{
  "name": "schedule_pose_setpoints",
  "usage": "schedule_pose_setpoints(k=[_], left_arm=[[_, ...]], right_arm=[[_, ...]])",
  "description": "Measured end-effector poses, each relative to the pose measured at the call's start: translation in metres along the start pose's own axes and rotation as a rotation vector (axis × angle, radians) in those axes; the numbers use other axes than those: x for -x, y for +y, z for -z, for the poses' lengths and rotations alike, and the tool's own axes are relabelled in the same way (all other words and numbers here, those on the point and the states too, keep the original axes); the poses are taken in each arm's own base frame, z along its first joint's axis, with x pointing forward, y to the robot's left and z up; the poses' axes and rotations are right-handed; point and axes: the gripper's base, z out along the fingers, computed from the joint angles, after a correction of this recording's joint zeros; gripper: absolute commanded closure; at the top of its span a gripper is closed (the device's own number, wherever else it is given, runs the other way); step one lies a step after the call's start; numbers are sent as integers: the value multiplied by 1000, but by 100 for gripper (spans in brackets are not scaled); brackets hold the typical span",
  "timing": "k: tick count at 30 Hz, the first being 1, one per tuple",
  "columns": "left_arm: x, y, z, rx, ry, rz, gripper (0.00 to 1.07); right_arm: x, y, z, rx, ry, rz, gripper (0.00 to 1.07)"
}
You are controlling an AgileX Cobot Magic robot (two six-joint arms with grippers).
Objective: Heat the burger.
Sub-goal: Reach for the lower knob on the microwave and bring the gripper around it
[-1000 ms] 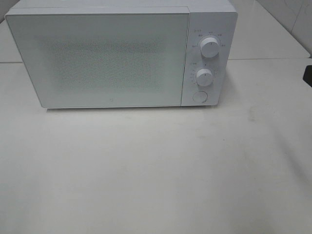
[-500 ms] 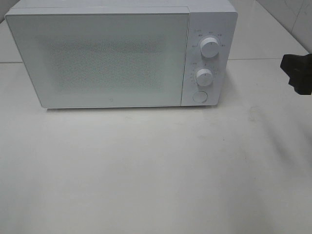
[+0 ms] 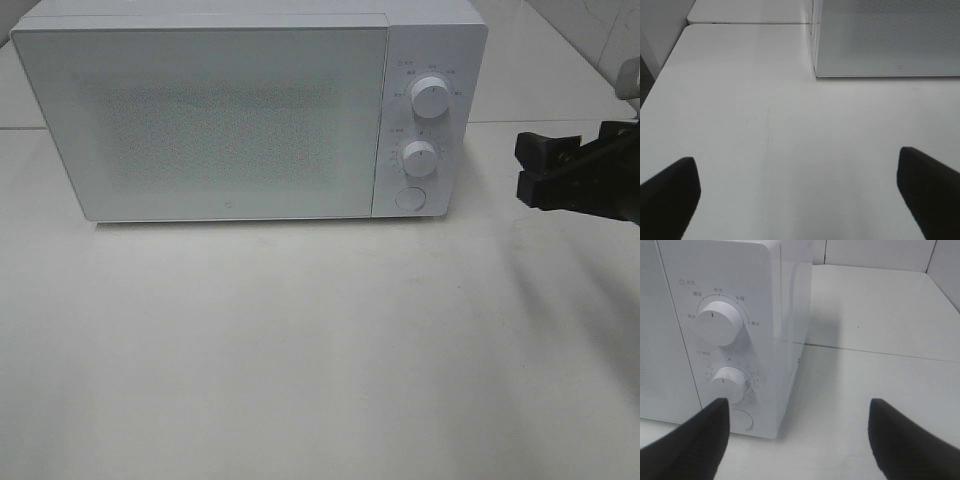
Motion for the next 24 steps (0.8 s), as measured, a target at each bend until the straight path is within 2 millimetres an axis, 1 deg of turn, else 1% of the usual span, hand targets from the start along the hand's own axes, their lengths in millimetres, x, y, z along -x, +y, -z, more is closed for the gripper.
schedule_pose_setpoints(k=[2,3,5,8,9,11,13,16,17,19,21,22,24], left_arm=[[0,0,0,0,0,0,6],[0,0,0,0,0,0,6],[0,0,0,0,0,0,6],[0,0,0,0,0,0,6],[0,0,0,0,0,0,6],[0,0,0,0,0,0,6],[0,0,0,0,0,0,6],[0,0,0,0,0,0,6],[0,0,0,0,0,0,6],[0,0,0,0,0,0,6],[0,0,0,0,0,0,6],[0,0,0,0,0,0,6],[0,0,0,0,0,0,6]], right_arm=[[-3,7,-4,-17,-19,-9,34],[-3,7,-4,-17,-19,-9,34],[-9,18,-8,-30,-44,-14,34],[-11,21,-9,-33,-52,-12,34],[-16,28,-11,-41,-54,-12,34],[-18,30,-12,-52,-60,-12,34],[-31,41,-15,-63,-50,8,34],[-34,44,-16,-66,-40,11,34],[-38,50,-20,-68,-27,16,34],[-39,52,-22,-71,-21,19,34],[-42,62,-33,-76,-14,32,34],[-42,62,-33,-76,-14,32,34],[-44,68,-43,-81,-10,31,34]])
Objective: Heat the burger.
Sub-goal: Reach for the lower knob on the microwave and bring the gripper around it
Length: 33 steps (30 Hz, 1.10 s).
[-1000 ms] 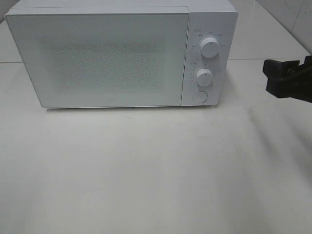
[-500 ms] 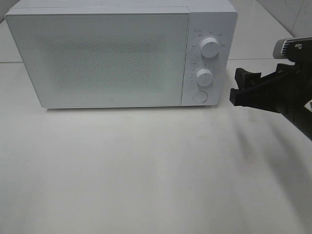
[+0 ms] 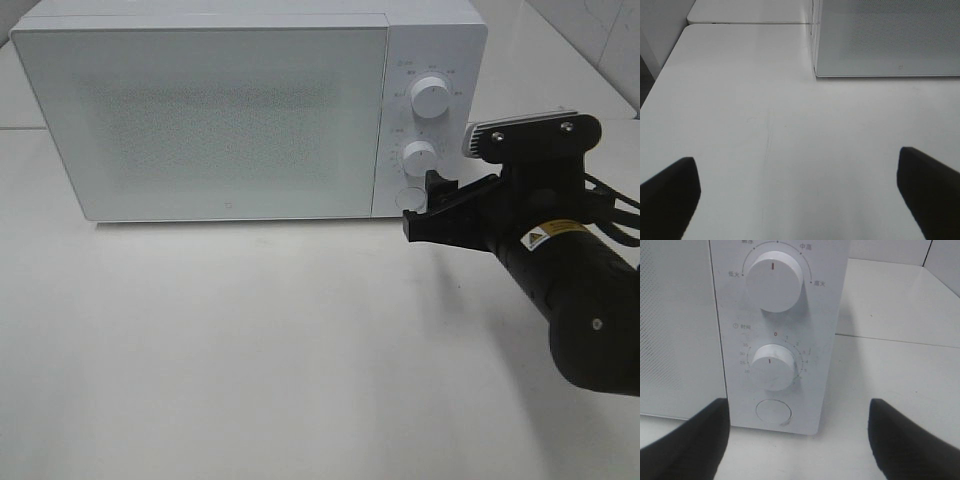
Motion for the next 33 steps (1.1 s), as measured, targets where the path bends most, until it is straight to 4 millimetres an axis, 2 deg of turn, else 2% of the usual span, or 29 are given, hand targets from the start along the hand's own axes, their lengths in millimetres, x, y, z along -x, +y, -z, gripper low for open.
schedule_pose_setpoints(k=[3,5,8,10,16,26,33], left_arm=[[0,0,0,0,0,0,6],[0,0,0,0,0,0,6],[0,0,0,0,0,0,6],[0,0,0,0,0,0,6],[0,0,0,0,0,0,6],[0,0,0,0,0,0,6],[0,0,0,0,0,0,6]], right_arm=[[-1,2,-4,0,1,1,34],[-4,11,-17,-1,6,6,34],[-6,13,-20,-2,5,8,34],[-6,22,-33,-4,-7,6,34],[-5,30,-54,-18,-31,-10,34],[-9,29,-82,-62,-33,-33,34],[-15,30,-91,-82,-20,-40,34]])
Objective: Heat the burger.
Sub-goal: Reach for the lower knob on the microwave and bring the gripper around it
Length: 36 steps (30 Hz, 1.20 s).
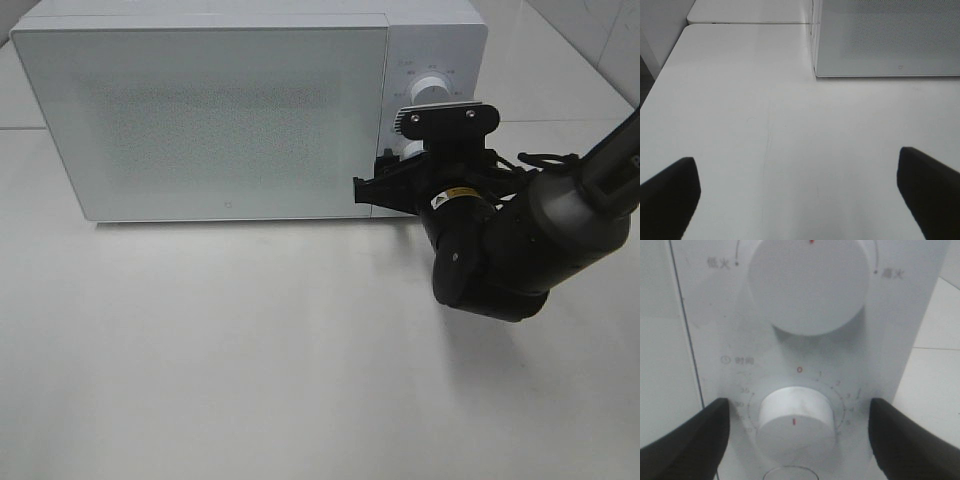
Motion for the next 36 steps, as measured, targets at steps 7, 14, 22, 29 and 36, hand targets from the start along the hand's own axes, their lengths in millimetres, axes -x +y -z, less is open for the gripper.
schedule_pose_setpoints(k=[7,14,22,29,36], left_arm=[[0,0,0,0,0,0,6],[0,0,0,0,0,0,6],[0,0,0,0,0,0,6],[0,0,0,0,0,0,6],[0,0,0,0,0,0,6]], right_arm=[[-4,1,-2,-8,10,-6,34],[-4,5,-1,-2,4,-24,34],[-3,7,-1,-9,-11,-29,37],[-2,7,0,-9,-14,-29,61],[-3,5,0,-23,-14,-36,107]])
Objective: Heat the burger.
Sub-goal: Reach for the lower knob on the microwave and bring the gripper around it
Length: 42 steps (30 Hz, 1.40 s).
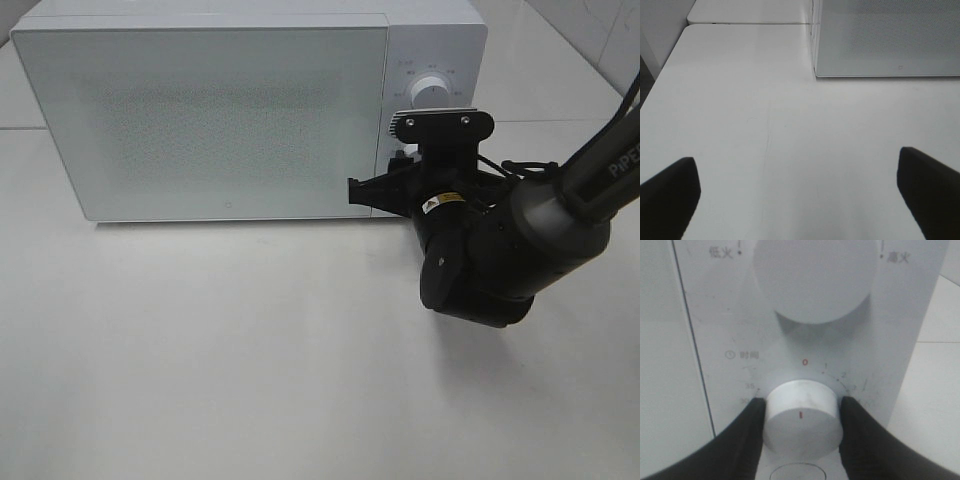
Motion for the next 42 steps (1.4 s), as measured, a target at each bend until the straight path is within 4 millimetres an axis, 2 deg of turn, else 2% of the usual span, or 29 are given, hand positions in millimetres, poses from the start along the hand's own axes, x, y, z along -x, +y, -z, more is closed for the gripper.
schedule_pose_setpoints(k=[17,24,33,42], left_arm=[[0,0,0,0,0,0,6],[0,0,0,0,0,0,6],[0,0,0,0,0,0,6],[0,0,0,0,0,0,6]], right_arm=[[0,0,0,2,0,17,107],[0,1,0,9,-3,-32,107],[0,2,1,34,-3,-320,107],[-1,1,1,66,13,-764,107]])
